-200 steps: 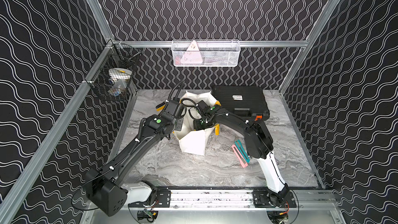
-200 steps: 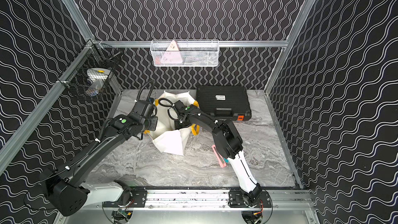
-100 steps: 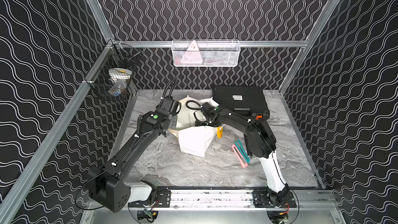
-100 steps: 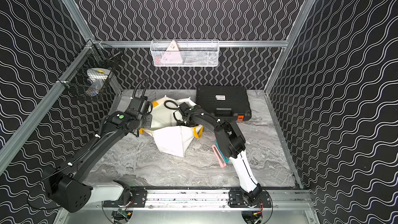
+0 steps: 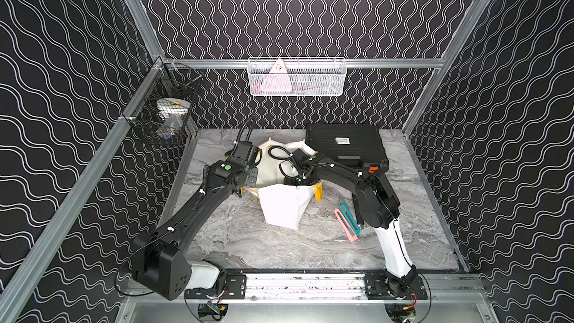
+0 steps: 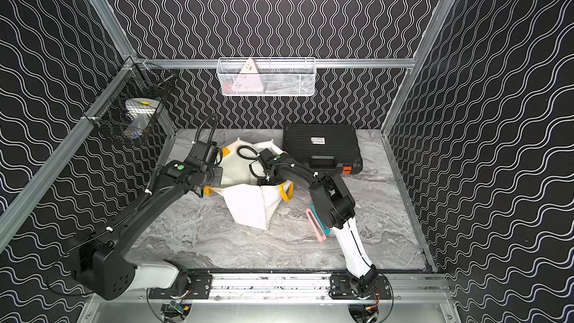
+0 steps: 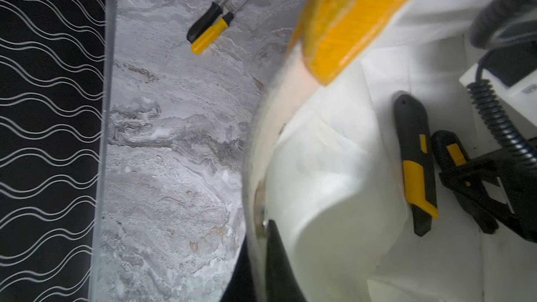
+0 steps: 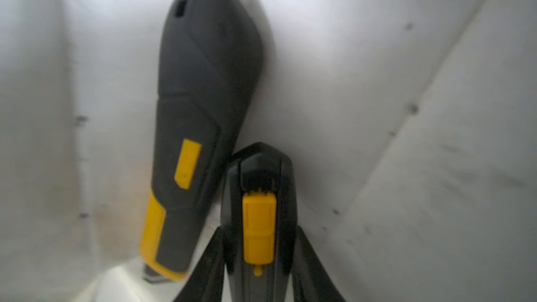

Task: Place the art knife into the pouch
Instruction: Place the utility knife in the pouch.

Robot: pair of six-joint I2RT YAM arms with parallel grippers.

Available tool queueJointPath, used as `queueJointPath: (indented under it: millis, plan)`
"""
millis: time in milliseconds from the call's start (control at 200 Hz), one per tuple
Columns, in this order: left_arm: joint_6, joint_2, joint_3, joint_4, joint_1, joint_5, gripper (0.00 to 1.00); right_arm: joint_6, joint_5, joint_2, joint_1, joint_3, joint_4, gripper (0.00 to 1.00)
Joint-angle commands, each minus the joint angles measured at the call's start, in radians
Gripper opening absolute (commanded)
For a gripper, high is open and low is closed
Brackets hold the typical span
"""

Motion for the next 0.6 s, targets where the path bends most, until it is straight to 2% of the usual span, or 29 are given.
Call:
queueJointPath:
  millis: [0, 200, 290, 350, 595]
  plan:
    - [-0.021, -0.004, -0.009, 0.032, -0.010, 0.054, 0.00, -0.007, -0.041, -0.005, 0.015, 0.023, -0.009, 0.28]
    - [-0.022, -0.021, -0.018, 0.036, -0.013, 0.037, 0.00, -0.007, -0.035, -0.005, 0.035, 0.095, -0.045, 0.44]
    - [-0.023, -0.035, -0.024, 0.038, -0.013, 0.017, 0.00, -0.003, -0.045, -0.016, 0.039, 0.103, -0.035, 0.57]
    - [-0.023, -0.041, -0.027, 0.039, -0.012, 0.003, 0.00, -0.001, -0.053, -0.023, 0.040, 0.112, -0.033, 0.63]
    - [-0.025, -0.046, -0.027, 0.035, -0.012, 0.003, 0.00, 0.040, -0.103, -0.168, 0.038, 0.139, 0.038, 0.70]
